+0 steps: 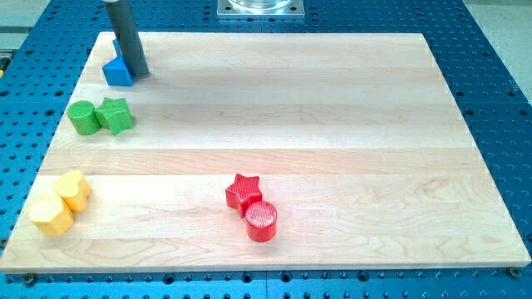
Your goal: Move the triangle to the top of the green circle
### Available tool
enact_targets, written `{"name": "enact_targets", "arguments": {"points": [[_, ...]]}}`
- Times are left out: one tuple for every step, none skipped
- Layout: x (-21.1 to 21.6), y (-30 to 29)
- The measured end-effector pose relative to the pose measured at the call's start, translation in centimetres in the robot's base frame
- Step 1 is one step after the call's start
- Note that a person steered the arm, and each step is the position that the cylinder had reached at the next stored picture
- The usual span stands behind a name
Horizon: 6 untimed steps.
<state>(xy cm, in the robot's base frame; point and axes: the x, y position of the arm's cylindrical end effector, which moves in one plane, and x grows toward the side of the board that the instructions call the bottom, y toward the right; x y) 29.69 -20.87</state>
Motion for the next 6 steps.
{"name": "enact_targets", "arguments": {"points": [[-2.9,-0.8],[-1.4,-2.2],[4.5,-2.2],[7.8,-2.2],[4.4,-2.4],[3.7,-4.1]]}}
